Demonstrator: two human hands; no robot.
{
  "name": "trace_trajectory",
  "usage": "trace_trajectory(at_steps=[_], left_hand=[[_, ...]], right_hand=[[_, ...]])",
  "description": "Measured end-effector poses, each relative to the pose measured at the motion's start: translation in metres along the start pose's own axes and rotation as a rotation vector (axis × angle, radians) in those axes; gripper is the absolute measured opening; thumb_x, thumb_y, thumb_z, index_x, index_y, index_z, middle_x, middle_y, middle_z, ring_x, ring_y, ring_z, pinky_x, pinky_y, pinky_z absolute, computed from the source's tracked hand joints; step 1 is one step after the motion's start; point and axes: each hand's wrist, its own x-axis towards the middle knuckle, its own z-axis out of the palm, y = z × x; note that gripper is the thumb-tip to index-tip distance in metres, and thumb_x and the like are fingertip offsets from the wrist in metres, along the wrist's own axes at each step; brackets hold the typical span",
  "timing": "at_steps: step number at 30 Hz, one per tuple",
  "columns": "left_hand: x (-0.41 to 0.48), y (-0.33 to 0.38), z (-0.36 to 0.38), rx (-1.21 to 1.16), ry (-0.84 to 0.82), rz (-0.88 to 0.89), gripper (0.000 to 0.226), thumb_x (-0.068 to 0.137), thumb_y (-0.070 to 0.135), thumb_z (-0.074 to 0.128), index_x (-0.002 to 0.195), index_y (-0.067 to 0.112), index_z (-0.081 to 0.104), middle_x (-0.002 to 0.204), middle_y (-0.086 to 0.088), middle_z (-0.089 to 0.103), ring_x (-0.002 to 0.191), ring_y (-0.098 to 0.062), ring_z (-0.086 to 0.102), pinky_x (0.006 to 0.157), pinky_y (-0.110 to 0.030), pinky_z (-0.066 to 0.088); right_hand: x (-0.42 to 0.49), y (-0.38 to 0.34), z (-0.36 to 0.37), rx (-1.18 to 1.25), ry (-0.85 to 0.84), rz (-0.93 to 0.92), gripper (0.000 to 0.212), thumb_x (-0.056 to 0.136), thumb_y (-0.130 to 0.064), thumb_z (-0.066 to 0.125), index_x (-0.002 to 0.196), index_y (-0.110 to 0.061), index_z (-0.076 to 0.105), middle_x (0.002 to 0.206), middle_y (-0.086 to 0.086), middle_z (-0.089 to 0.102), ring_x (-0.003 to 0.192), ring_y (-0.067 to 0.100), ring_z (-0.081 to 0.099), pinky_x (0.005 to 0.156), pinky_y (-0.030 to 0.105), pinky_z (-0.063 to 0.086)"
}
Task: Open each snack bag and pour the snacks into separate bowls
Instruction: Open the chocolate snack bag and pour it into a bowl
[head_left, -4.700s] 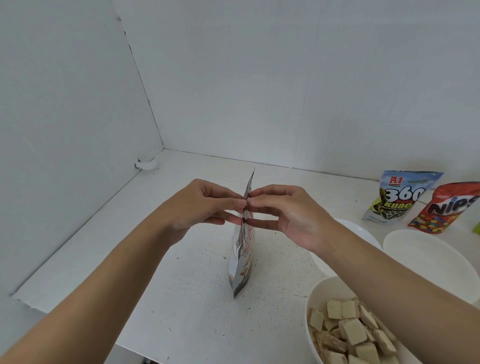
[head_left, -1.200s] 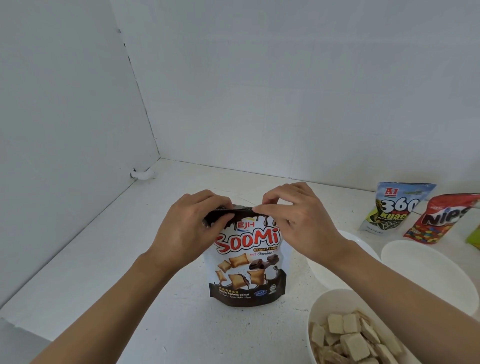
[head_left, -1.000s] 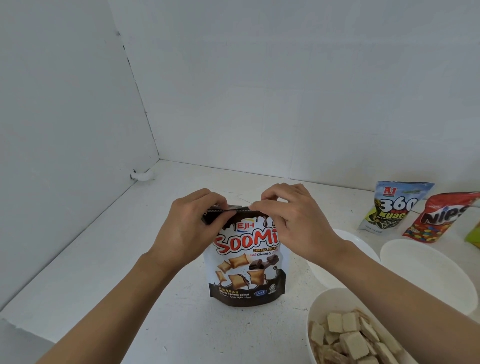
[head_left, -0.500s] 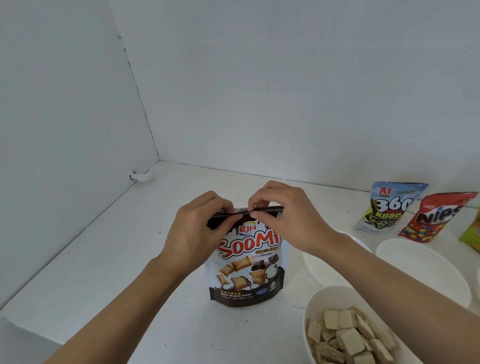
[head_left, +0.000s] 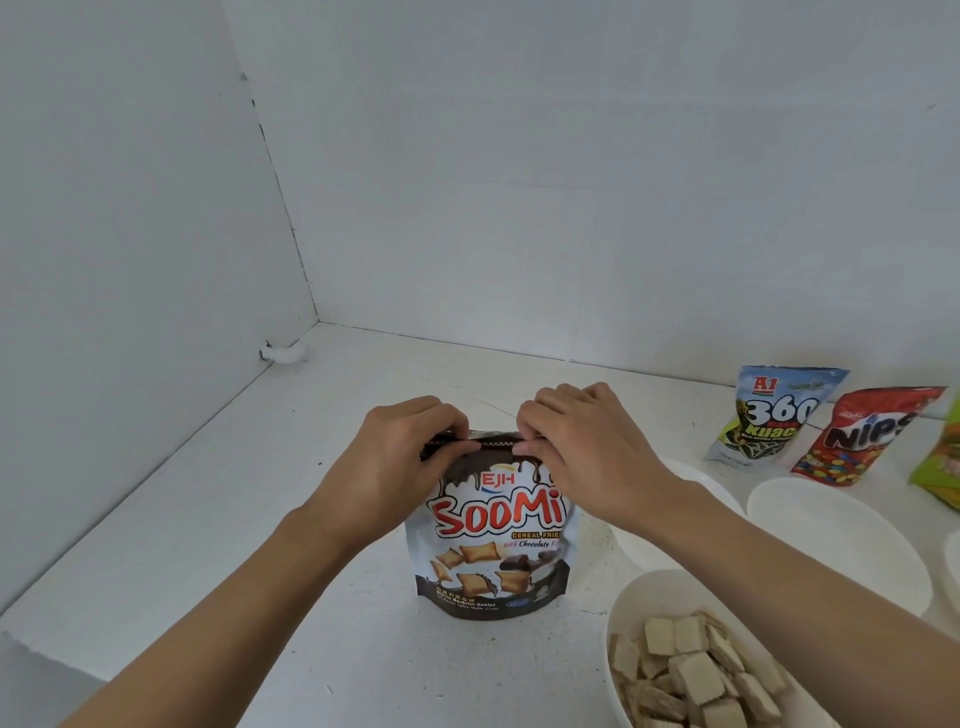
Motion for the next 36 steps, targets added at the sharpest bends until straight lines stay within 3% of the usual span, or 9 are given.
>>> trace_trajectory(at_steps=[3, 9, 14, 18, 22, 26, 30, 32, 36], left_hand=[[0.003, 0.001, -0.009, -0.016, -0.004, -0.006, 0.006, 0.092, 0.021, 0.071, 0.091, 0.015, 0.072, 0.083, 0.009, 0.066, 0.069, -0.007, 0.06, 0.06, -0.009, 0.046], [0.008, 0.007, -0.026, -0.036, 0.006, -0.068, 0.006, 0.09, 0.023, 0.073, 0.086, 0.019, 0.074, 0.08, 0.012, 0.066, 0.072, -0.005, 0.062, 0.062, -0.01, 0.043], [0.004, 0.012, -0.021, -0.127, -0.028, -0.174, 0.007, 0.087, 0.03, 0.076, 0.084, 0.024, 0.075, 0.08, 0.014, 0.071, 0.077, -0.008, 0.068, 0.071, -0.02, 0.056], [0.006, 0.013, -0.026, -0.264, -0.058, -0.275, 0.016, 0.086, 0.038, 0.074, 0.079, 0.025, 0.077, 0.075, 0.013, 0.075, 0.075, -0.006, 0.072, 0.071, -0.028, 0.062], [0.019, 0.018, -0.03, -0.311, -0.182, -0.381, 0.024, 0.088, 0.035, 0.074, 0.071, 0.018, 0.074, 0.07, 0.006, 0.076, 0.067, -0.013, 0.074, 0.068, -0.037, 0.064], [0.041, 0.017, -0.036, -0.395, -0.388, -0.52, 0.029, 0.086, 0.028, 0.078, 0.066, 0.009, 0.069, 0.067, -0.003, 0.075, 0.068, -0.018, 0.074, 0.068, -0.03, 0.059], [0.054, 0.01, -0.037, -0.583, -0.616, -0.571, 0.016, 0.087, 0.021, 0.076, 0.088, 0.006, 0.072, 0.089, -0.013, 0.078, 0.085, -0.03, 0.074, 0.083, -0.036, 0.059], [0.054, 0.007, -0.034, -0.656, -0.708, -0.583, 0.015, 0.09, 0.019, 0.073, 0.098, 0.006, 0.074, 0.098, -0.015, 0.077, 0.091, -0.032, 0.073, 0.085, -0.038, 0.058], [0.05, 0.008, -0.027, -0.625, -0.695, -0.513, 0.018, 0.095, 0.019, 0.066, 0.096, 0.007, 0.079, 0.095, -0.012, 0.079, 0.092, -0.032, 0.074, 0.088, -0.039, 0.059]], right_hand=[[-0.002, -0.001, -0.001, -0.05, 0.111, -0.006, 0.022, 0.09, -0.03, 0.07, 0.08, -0.019, 0.054, 0.078, -0.003, 0.061, 0.073, 0.02, 0.058, 0.073, 0.044, 0.052], [0.005, -0.004, -0.011, -0.122, 0.241, -0.053, 0.019, 0.086, -0.026, 0.076, 0.083, -0.017, 0.059, 0.089, -0.002, 0.066, 0.087, 0.021, 0.06, 0.081, 0.045, 0.048], [-0.001, 0.003, -0.002, 0.137, 0.167, -0.011, 0.021, 0.094, -0.034, 0.055, 0.085, -0.016, 0.059, 0.09, -0.005, 0.061, 0.089, 0.015, 0.054, 0.085, 0.035, 0.043], [-0.002, 0.007, -0.001, 0.353, 0.126, 0.08, 0.012, 0.092, -0.029, 0.068, 0.09, -0.017, 0.064, 0.094, -0.014, 0.056, 0.089, 0.004, 0.052, 0.09, 0.026, 0.037], [-0.001, 0.001, -0.003, 0.354, 0.131, 0.105, 0.015, 0.087, -0.032, 0.075, 0.092, -0.019, 0.068, 0.096, -0.014, 0.059, 0.092, 0.004, 0.052, 0.098, 0.034, 0.035], [0.0, 0.0, -0.002, 0.276, 0.194, 0.045, 0.011, 0.089, -0.029, 0.068, 0.086, -0.019, 0.068, 0.092, -0.008, 0.064, 0.09, 0.01, 0.056, 0.096, 0.042, 0.038], [-0.004, 0.004, 0.0, 0.257, 0.213, -0.011, 0.023, 0.095, -0.034, 0.052, 0.086, -0.019, 0.066, 0.094, -0.008, 0.062, 0.095, 0.009, 0.051, 0.098, 0.037, 0.035], [-0.007, 0.005, 0.001, 0.247, 0.228, -0.04, 0.02, 0.096, -0.03, 0.053, 0.086, -0.018, 0.066, 0.096, -0.006, 0.062, 0.098, 0.011, 0.05, 0.099, 0.035, 0.034], [-0.008, 0.009, 0.001, 0.241, 0.238, -0.056, 0.012, 0.094, -0.025, 0.061, 0.088, -0.018, 0.069, 0.096, -0.005, 0.06, 0.099, 0.011, 0.049, 0.097, 0.035, 0.035]])
